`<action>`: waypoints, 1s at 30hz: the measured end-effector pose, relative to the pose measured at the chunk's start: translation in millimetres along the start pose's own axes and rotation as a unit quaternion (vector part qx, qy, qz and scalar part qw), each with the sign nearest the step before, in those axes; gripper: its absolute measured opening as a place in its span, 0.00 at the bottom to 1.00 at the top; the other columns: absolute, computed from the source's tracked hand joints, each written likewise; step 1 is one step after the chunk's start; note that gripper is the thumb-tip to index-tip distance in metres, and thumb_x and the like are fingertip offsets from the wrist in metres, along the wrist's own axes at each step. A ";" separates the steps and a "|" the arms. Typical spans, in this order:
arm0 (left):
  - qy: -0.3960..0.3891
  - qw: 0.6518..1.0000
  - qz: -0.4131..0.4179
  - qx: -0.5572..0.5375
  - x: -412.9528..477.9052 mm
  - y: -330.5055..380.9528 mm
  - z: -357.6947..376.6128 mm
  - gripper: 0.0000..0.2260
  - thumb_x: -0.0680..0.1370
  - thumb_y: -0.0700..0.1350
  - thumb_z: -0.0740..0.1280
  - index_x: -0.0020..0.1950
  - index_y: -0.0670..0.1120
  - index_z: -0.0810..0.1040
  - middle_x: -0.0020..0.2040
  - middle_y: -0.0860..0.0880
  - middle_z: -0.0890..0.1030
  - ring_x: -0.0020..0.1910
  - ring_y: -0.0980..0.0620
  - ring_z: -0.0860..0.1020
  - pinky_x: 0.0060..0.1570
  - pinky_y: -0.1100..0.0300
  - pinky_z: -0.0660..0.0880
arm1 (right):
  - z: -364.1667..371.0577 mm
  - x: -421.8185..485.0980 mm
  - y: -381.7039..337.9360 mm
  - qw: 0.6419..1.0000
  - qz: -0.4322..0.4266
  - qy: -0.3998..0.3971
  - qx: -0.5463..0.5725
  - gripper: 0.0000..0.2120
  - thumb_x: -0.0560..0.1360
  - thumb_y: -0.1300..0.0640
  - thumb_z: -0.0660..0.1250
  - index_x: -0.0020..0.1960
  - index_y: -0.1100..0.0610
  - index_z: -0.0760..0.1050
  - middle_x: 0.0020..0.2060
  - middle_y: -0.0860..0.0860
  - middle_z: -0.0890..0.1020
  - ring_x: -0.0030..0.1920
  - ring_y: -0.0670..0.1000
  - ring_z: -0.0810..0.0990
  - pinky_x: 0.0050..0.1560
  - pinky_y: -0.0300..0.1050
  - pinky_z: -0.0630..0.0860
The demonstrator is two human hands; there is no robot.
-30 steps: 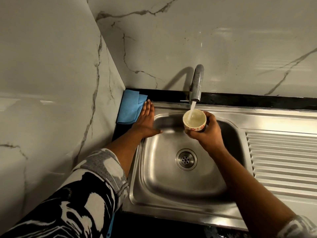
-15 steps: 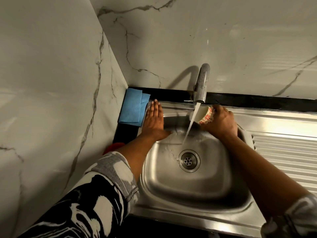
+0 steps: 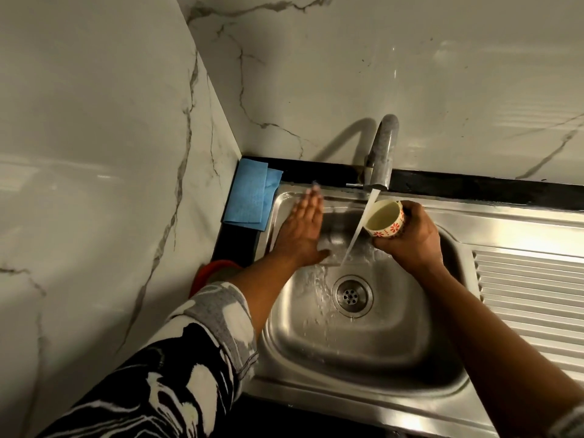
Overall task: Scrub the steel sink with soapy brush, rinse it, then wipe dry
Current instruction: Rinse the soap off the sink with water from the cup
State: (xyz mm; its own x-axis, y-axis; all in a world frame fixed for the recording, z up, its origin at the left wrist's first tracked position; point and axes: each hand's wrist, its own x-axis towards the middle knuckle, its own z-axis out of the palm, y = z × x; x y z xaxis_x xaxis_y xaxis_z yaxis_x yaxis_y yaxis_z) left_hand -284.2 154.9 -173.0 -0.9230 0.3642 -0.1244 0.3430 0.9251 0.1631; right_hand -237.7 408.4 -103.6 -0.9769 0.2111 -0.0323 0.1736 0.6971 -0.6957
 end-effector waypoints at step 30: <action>-0.030 0.994 -0.101 0.037 -100.7 24.9 -28.2 0.45 0.81 0.68 0.64 0.85 0.39 0.55 0.85 0.38 0.55 0.84 0.37 0.54 0.83 0.41 0.54 | 1.0 -57.1 -13.3 0.979 0.047 -0.061 0.190 0.43 0.58 0.48 0.87 0.67 0.44 0.69 0.59 0.43 0.80 0.58 0.48 0.82 0.54 0.57 0.84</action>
State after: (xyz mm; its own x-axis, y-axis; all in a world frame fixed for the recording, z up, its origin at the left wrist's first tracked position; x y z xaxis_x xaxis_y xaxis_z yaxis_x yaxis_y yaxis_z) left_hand -187.7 138.3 -128.7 -0.9630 0.1739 -0.2057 0.1659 0.9846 0.0558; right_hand -184.3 386.4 -93.2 -0.9703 0.1622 -0.1794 0.2281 0.3676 -0.9015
